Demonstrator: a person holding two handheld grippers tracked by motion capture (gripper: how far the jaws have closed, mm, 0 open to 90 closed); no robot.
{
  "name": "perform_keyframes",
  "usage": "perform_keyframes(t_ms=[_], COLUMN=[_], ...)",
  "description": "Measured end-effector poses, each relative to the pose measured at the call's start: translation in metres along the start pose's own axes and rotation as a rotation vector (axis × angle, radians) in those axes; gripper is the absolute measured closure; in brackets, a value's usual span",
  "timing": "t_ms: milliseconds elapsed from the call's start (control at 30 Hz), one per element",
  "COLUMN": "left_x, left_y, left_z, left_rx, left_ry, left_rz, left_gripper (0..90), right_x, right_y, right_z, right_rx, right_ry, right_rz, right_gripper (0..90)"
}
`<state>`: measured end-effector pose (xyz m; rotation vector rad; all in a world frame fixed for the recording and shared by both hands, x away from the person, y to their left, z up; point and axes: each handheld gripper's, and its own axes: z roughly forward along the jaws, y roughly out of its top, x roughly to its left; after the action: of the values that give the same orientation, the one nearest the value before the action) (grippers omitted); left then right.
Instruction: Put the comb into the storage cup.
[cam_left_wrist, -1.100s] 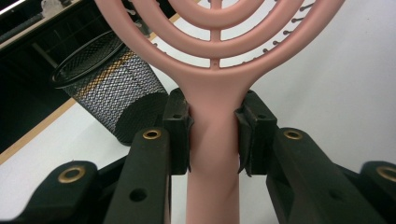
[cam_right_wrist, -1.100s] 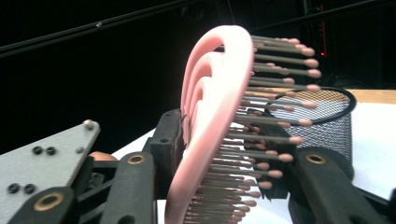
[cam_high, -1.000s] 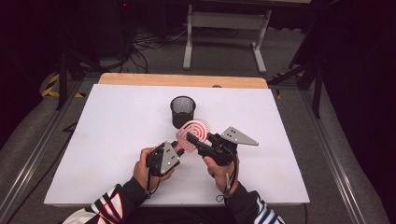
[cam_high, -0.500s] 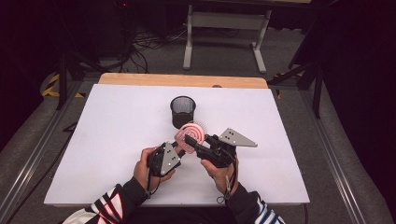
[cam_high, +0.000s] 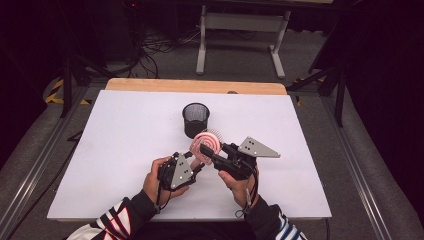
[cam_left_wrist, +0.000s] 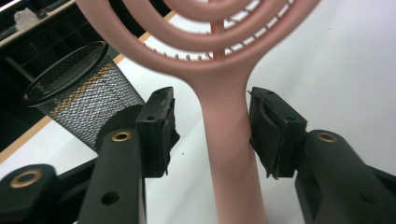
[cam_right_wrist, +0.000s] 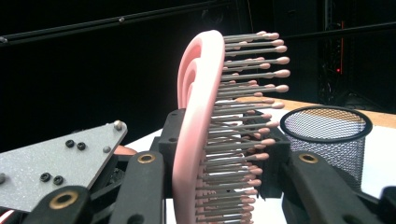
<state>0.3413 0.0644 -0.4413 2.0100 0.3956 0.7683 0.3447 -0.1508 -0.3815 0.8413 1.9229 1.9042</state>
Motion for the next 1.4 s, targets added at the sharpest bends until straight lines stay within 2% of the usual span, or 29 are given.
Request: perform_keyframes(t_ms=[33,100,167,367,467,567,600,700,800,933,1133,1300,1400], left_x=[0.001,0.002,0.004,0.011,0.013,0.025,0.025,0.037,0.051,0.061,0.067,0.069,0.069], left_y=[-0.001,-0.002,-0.004,-0.013,-0.015,-0.017,-0.017,-0.02,-0.025,-0.034,-0.044,-0.05,-0.058], left_z=[0.0,0.001,0.002,-0.003,-0.006,-0.018,-0.018,-0.03,-0.046,-0.059,-0.073,-0.078,-0.083], left_rx=[0.0,0.006,0.027,0.024,0.021,-0.015,-0.015,-0.053,-0.079,-0.088,-0.084,-0.07,-0.061], left_ry=[-0.02,-0.036,-0.071,-0.15,-0.157,-0.166,-0.166,-0.15,-0.127,-0.114,-0.085,-0.08,-0.051], left_rz=[-0.006,-0.017,-0.033,-0.056,-0.057,-0.061,-0.061,-0.101,-0.118,-0.149,-0.131,-0.129,-0.125], left_gripper=[45.9,44.2,36.5,20.4,17.8,16.1,15.1,14.0,12.8,10.8,9.2,8.5,8.5], right_x=[-0.001,-0.001,-0.004,-0.01,-0.011,-0.013,-0.013,-0.016,-0.017,-0.02,-0.022,-0.025,-0.026], right_y=[0.002,0.002,0.006,0.011,0.012,0.013,0.013,0.014,0.015,0.017,0.019,0.021,0.022], right_z=[-0.002,-0.003,-0.007,-0.016,-0.018,-0.021,-0.021,-0.024,-0.027,-0.031,-0.034,-0.037,-0.039], right_rx=[-0.004,-0.007,-0.017,-0.03,-0.029,-0.028,-0.028,-0.029,-0.03,-0.039,-0.042,-0.046,-0.054], right_ry=[-0.002,-0.004,-0.013,-0.032,-0.04,-0.048,-0.048,-0.058,-0.067,-0.075,-0.083,-0.09,-0.099], right_rz=[-0.004,-0.006,-0.007,-0.014,-0.02,-0.028,-0.028,-0.032,-0.035,-0.033,-0.043,-0.046,-0.048], right_gripper=[62.5,62.5,62.6,62.7,62.7,62.7,62.7,62.8,62.8,62.8,62.8,62.8,62.9])
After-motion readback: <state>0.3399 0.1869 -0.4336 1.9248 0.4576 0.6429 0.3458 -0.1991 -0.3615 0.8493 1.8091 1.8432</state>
